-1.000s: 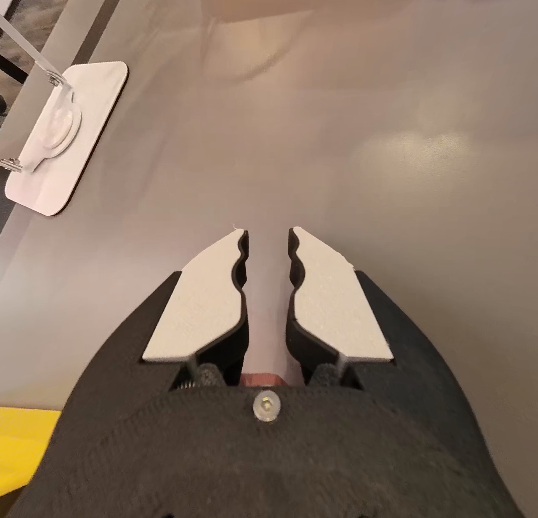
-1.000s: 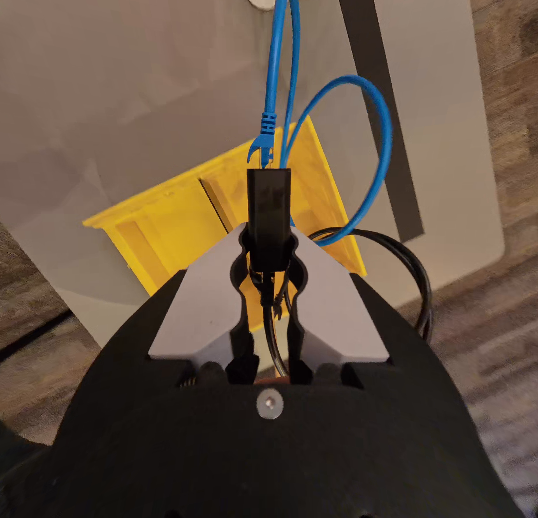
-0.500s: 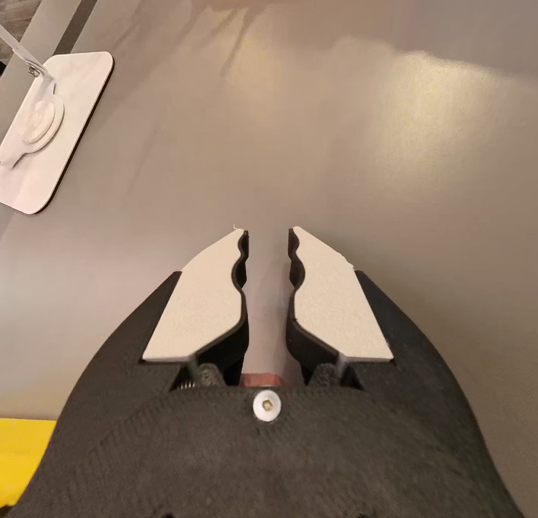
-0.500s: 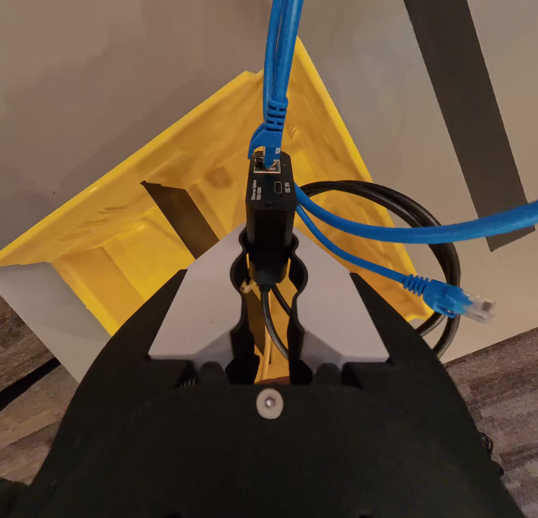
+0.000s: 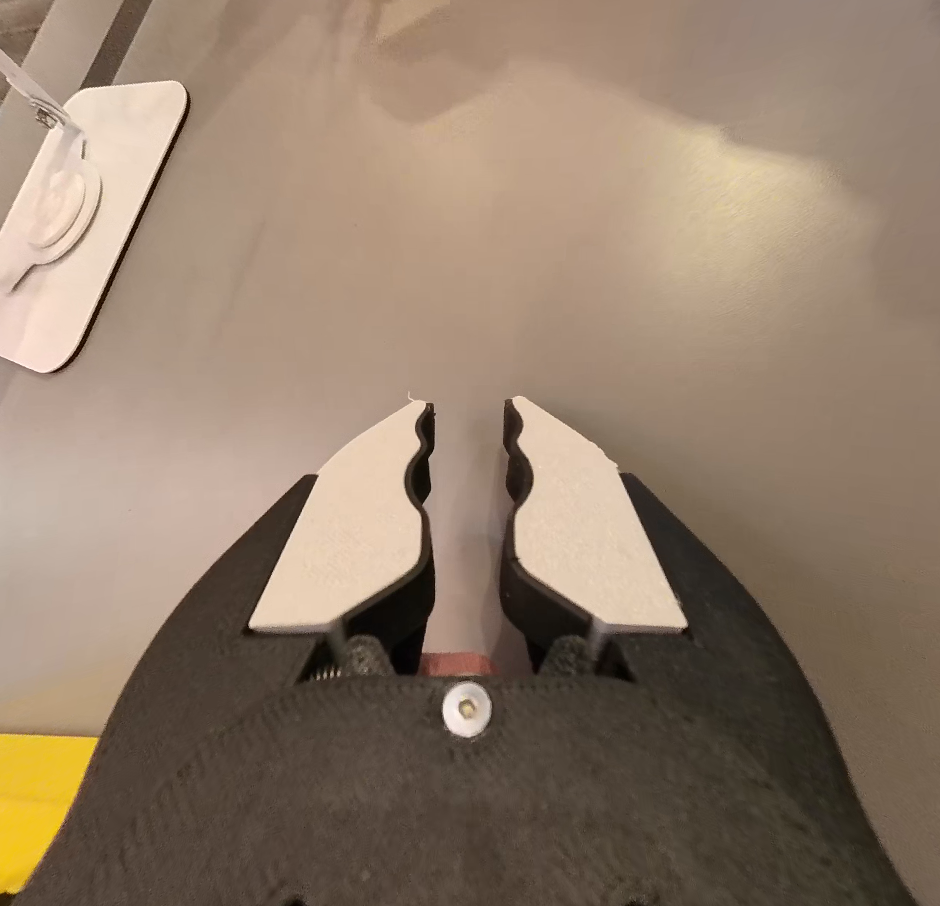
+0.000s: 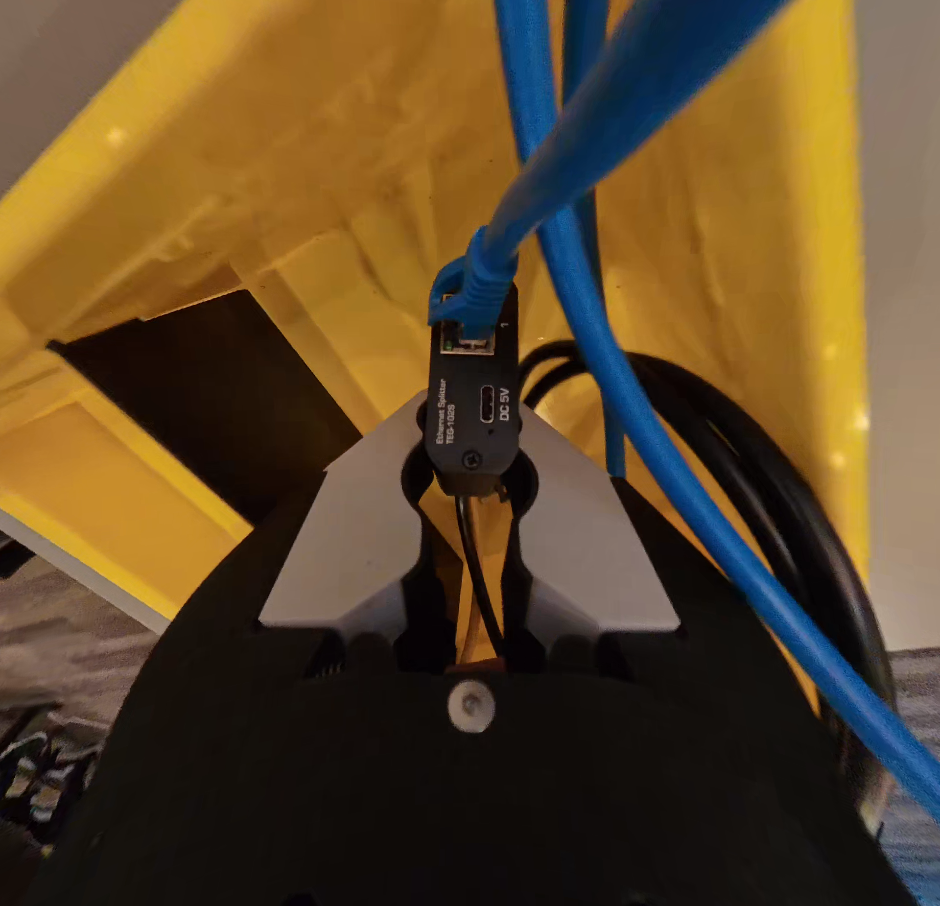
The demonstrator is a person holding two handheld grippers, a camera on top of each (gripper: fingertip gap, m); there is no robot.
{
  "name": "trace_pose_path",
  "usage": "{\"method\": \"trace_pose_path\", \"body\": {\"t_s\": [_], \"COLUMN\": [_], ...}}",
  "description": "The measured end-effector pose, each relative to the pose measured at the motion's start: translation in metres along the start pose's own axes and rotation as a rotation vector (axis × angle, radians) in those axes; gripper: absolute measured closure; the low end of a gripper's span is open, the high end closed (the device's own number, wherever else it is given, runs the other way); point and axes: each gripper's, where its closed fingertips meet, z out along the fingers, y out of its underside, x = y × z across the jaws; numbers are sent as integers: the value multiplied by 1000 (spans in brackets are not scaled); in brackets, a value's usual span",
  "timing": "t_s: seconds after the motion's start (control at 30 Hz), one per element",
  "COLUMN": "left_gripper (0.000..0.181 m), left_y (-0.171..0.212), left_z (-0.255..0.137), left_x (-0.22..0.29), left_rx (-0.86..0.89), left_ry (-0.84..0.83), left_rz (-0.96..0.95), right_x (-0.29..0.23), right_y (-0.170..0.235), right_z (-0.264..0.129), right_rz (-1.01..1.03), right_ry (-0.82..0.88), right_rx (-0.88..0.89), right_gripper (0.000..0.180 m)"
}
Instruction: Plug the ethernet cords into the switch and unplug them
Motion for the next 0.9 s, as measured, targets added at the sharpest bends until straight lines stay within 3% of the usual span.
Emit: {"method": "trace_pose_path", "body": {"t_s": [0.23,0.37,0.47,0.67,0.83,0.9], "left_gripper": [155,155,154,154,154,154], "left_y": [3,2,3,0,2,2], "left_z": [3,2,2,2,2,2], "left_x": [2,2,2,2,2,2], "left_rx": [-9,-8,-7,-7,-11,-8], "left_ry": [9,5,9,5,7,8], "left_rz": [3,10,-2,15,15,16], "right_x": [-3,4,7,-1,-18,-19], "right_y": [-3,1,-2,4,1,-6], "right_z": [12,4,-27,-88,-150,-177], "right_rz": [-32,-45,-36,-47,-22,-16], "right_ry": [-25,107,217,328,436,536], "right_rx": [-69,-114,-118,-165,-90,-30], "right_gripper": [157,148,126,128,131,119]}}
